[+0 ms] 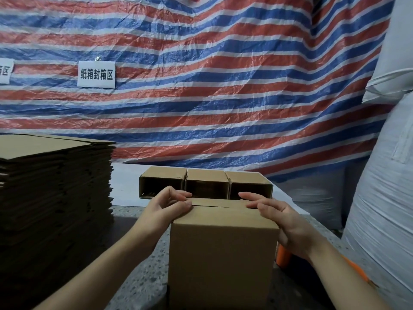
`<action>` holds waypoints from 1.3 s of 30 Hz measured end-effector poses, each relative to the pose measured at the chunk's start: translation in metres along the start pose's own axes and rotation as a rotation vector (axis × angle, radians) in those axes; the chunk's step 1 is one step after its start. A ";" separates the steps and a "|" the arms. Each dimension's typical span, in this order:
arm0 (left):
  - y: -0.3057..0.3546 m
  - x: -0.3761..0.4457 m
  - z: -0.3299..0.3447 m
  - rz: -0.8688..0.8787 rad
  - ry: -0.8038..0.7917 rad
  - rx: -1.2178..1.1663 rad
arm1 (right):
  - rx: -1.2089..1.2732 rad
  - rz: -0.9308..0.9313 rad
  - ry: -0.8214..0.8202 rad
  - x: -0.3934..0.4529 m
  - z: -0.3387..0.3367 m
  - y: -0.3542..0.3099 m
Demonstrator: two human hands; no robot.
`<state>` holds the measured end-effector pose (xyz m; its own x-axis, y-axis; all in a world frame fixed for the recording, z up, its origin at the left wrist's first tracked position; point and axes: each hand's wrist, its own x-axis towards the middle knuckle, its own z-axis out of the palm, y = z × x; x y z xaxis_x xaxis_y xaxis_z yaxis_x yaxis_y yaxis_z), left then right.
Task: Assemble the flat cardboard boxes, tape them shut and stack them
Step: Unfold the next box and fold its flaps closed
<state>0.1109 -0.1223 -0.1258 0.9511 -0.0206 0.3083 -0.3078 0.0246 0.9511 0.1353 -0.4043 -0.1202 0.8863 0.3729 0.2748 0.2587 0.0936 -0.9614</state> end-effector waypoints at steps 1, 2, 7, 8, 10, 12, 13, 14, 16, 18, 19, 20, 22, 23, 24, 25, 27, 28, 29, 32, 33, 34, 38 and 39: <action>-0.001 0.001 0.000 0.005 -0.001 0.010 | -0.028 -0.007 0.007 0.001 0.002 -0.001; -0.001 0.002 -0.001 0.011 -0.003 0.023 | -0.058 -0.019 0.020 0.001 0.003 -0.001; 0.011 0.002 -0.005 -0.021 -0.040 0.205 | -0.128 -0.046 0.041 0.002 0.004 0.002; 0.019 0.000 -0.005 -0.031 -0.048 0.311 | -0.129 -0.045 0.046 0.002 0.005 0.002; 0.038 -0.005 -0.002 0.022 -0.036 0.662 | -0.135 -0.044 0.053 0.001 0.007 0.000; 0.057 -0.013 0.014 0.182 -0.051 1.056 | -0.154 -0.047 0.055 0.002 0.006 0.000; 0.062 -0.016 0.026 0.252 -0.098 1.178 | -0.160 -0.048 0.050 0.002 0.005 0.001; 0.065 -0.018 0.039 0.277 -0.177 1.248 | -0.161 -0.046 0.039 0.003 0.003 0.002; 0.062 -0.021 0.064 0.250 -0.359 1.331 | -0.159 -0.034 0.014 0.004 0.000 0.004; 0.055 -0.021 0.078 0.204 -0.440 1.417 | -0.172 -0.039 -0.001 0.004 -0.002 0.006; 0.051 -0.021 0.080 0.193 -0.442 1.449 | -0.183 -0.048 -0.004 0.004 -0.002 0.006; 0.048 -0.021 0.080 0.203 -0.427 1.476 | -0.192 -0.056 -0.005 0.005 -0.003 0.006; 0.042 -0.022 0.079 0.260 -0.382 1.515 | -0.207 -0.065 -0.009 0.006 -0.003 0.008; 0.040 -0.022 0.079 0.280 -0.368 1.522 | -0.213 -0.061 -0.011 0.007 -0.004 0.008; 0.039 -0.022 0.079 0.289 -0.362 1.520 | -0.210 -0.047 -0.020 0.006 -0.004 0.008; 0.038 -0.022 0.079 0.291 -0.360 1.515 | -0.198 -0.025 -0.032 0.006 -0.004 0.007; 0.038 -0.021 0.079 0.294 -0.360 1.511 | -0.162 0.032 -0.030 0.004 -0.006 -0.001; 0.038 -0.021 0.079 0.297 -0.359 1.509 | -0.176 0.075 0.002 0.003 -0.009 -0.007; 0.038 -0.021 0.079 0.299 -0.359 1.507 | -0.257 0.134 0.041 0.002 -0.014 -0.013; 0.036 -0.020 0.078 0.294 -0.355 1.488 | -1.066 0.469 0.075 -0.005 -0.038 -0.033; 0.036 -0.020 0.078 0.293 -0.350 1.483 | -1.332 0.599 0.045 -0.010 -0.046 -0.036; 0.036 -0.020 0.078 0.295 -0.342 1.484 | -1.483 0.709 0.011 -0.015 -0.052 -0.036; 0.037 -0.021 0.078 0.291 -0.337 1.486 | -1.516 0.909 0.015 -0.033 -0.057 -0.020; 0.038 -0.022 0.078 0.286 -0.343 1.490 | -1.551 0.908 0.029 -0.037 -0.056 -0.014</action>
<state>0.0762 -0.1993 -0.0950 0.8708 -0.4127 0.2671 -0.4167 -0.9080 -0.0444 0.1210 -0.4713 -0.1165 0.9432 -0.2066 -0.2603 -0.1903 -0.9779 0.0865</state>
